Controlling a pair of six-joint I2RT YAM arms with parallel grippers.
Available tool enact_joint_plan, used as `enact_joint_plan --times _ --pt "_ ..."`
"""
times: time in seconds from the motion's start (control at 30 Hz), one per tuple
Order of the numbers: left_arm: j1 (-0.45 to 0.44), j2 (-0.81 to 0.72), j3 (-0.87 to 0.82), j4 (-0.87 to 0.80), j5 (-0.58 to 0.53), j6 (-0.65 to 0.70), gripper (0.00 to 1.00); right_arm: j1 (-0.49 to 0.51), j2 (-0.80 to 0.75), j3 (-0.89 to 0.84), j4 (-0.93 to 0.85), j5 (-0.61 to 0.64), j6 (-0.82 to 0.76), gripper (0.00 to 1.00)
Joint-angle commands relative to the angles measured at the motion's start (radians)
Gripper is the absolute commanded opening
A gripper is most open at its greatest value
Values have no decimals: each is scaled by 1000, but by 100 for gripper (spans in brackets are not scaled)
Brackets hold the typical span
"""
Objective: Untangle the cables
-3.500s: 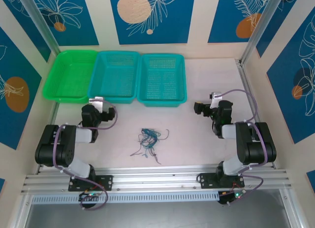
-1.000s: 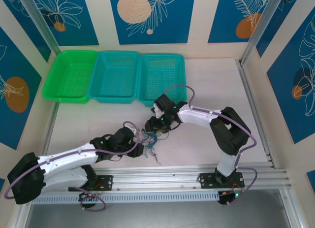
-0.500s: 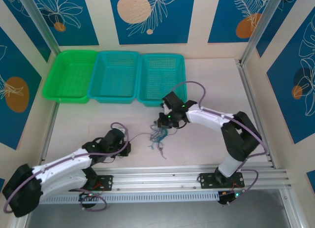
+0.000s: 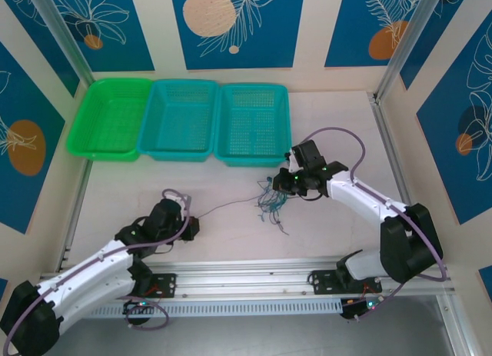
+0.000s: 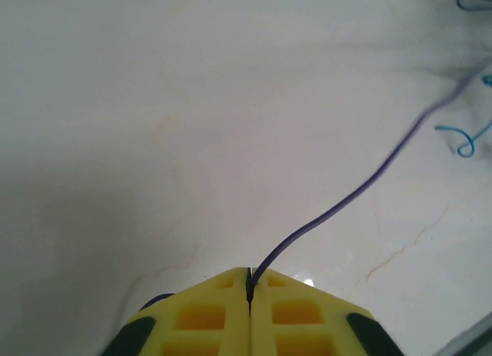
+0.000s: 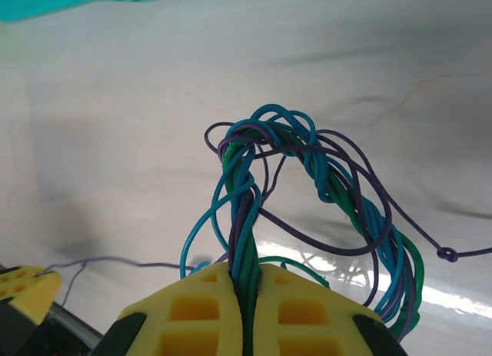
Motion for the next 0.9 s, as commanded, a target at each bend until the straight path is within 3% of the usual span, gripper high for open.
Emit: enact_joint_plan --times 0.0,0.07,0.17,0.4,0.6,0.77,0.87 --pt "9 2 34 98 103 119 33 37 -51 7 70 -99 -57 0" --pt "10 -12 71 95 94 187 52 53 -55 32 60 -117 -80 0" --pt "8 -22 134 107 98 292 56 66 -57 74 19 -129 -103 0" --pt "8 61 242 210 182 384 57 86 -85 125 -20 -161 -121 0" --pt "7 320 342 327 472 261 58 99 -93 156 -49 -156 -114 0" --pt "5 473 324 409 520 184 53 105 -99 157 -57 -158 -105 0" --pt "3 525 297 488 523 133 44 112 -103 150 -47 -163 -98 0"
